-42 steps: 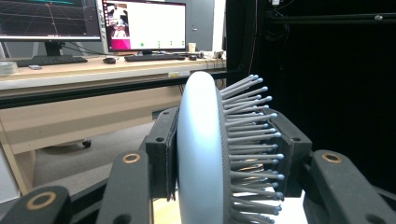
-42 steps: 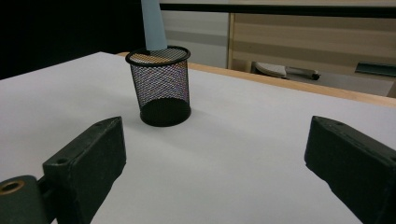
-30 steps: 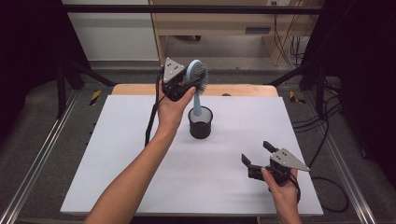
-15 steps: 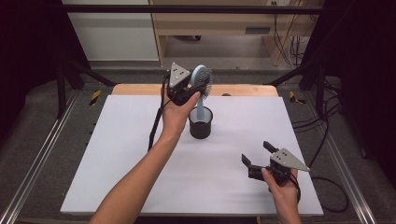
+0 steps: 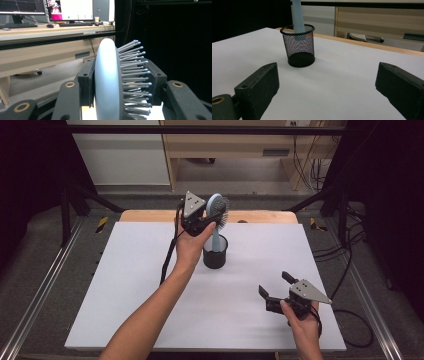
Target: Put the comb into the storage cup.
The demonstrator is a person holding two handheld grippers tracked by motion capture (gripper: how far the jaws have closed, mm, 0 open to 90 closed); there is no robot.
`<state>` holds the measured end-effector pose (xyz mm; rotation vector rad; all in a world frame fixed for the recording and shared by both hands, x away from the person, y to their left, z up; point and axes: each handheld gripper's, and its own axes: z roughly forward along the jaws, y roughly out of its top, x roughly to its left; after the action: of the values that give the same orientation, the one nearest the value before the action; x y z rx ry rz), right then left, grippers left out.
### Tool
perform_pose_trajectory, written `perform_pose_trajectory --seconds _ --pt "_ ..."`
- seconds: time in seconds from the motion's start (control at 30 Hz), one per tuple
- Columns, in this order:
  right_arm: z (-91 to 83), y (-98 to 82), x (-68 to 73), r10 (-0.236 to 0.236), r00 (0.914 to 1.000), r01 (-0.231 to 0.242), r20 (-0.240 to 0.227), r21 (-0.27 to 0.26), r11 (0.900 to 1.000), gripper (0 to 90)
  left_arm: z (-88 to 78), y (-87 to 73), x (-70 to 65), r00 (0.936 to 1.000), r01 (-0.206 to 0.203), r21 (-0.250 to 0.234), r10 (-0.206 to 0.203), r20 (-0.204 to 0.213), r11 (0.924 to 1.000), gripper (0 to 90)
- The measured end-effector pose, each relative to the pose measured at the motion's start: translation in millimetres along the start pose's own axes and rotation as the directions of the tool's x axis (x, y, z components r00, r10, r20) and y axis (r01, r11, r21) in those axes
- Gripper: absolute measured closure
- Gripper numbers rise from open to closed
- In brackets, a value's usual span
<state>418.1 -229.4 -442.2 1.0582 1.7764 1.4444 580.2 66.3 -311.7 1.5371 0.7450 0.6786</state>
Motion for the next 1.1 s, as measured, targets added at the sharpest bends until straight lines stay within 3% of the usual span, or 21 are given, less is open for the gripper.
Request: perform_pose_trajectory --seconds 1.1 --pt "0.9 -0.6 0.8 -0.002 1.0 0.002 -0.007 0.002 1.0 5.3 5.0 -15.0 -1.7 1.0 0.005 0.015 -0.005 0.008 0.9999 51.0"
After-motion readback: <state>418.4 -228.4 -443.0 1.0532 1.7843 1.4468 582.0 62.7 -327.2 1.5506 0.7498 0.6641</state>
